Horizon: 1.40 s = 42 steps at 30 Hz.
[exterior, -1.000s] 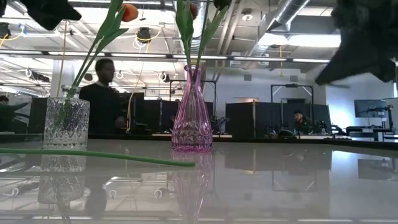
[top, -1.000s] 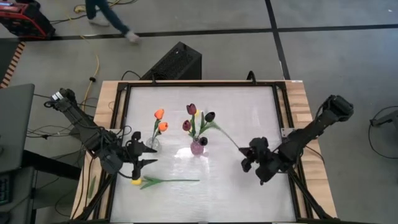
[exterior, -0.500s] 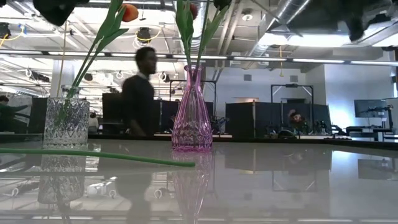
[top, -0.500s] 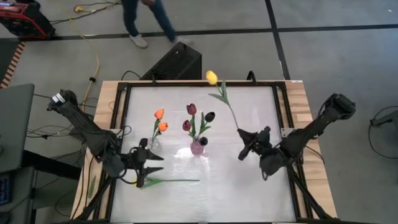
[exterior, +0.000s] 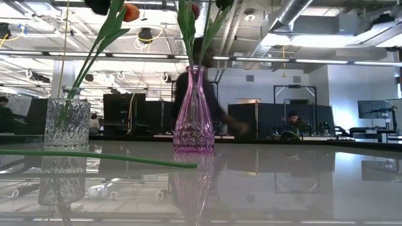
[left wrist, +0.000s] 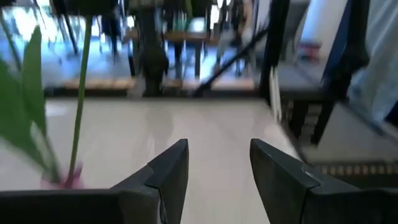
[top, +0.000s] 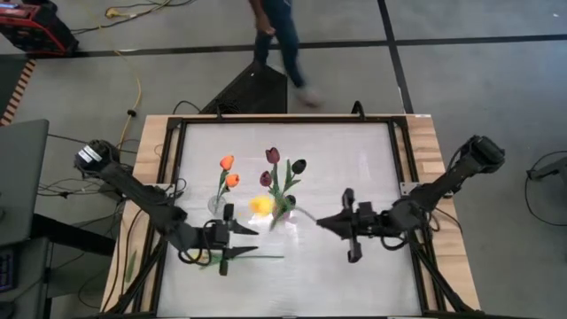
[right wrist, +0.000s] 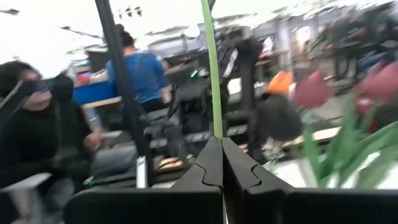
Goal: Sort flowers into vase by color
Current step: Put the top yellow flower into the transparent vase
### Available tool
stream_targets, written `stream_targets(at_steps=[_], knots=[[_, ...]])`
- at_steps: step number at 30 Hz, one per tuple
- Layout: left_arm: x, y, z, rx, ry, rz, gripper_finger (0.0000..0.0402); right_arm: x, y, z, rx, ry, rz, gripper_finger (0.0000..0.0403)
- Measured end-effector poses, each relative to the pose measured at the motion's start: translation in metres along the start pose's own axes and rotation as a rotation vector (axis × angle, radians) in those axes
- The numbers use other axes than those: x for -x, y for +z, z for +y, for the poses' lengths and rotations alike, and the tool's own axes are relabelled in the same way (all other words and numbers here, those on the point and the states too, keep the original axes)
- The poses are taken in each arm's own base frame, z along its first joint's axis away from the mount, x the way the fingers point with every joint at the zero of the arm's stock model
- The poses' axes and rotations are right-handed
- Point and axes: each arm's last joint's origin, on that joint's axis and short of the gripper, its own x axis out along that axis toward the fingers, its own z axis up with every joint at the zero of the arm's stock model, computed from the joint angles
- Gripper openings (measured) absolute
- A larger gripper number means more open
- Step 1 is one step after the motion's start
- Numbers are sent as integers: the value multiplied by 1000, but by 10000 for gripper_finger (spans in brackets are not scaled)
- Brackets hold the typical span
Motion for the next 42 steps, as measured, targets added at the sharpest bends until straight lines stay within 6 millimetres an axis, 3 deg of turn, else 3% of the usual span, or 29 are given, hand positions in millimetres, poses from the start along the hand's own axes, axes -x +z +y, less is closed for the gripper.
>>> stream_targets(at_steps=[11, 21, 26, 42], knots=[[-13, 15, -4, -107, -23, -264, 160, -55, -59, 6, -34, 115, 91, 17], [-13, 19, -3, -115, -41, -303, 160, -100, -80, 11, -12, 113, 109, 18], [-12, 21, -2, -120, -31, -324, 156, -107, -81, 8, -12, 115, 108, 18], [-6, 29, -6, -165, -34, -404, 63, -106, -74, 10, 13, 124, 62, 19]])
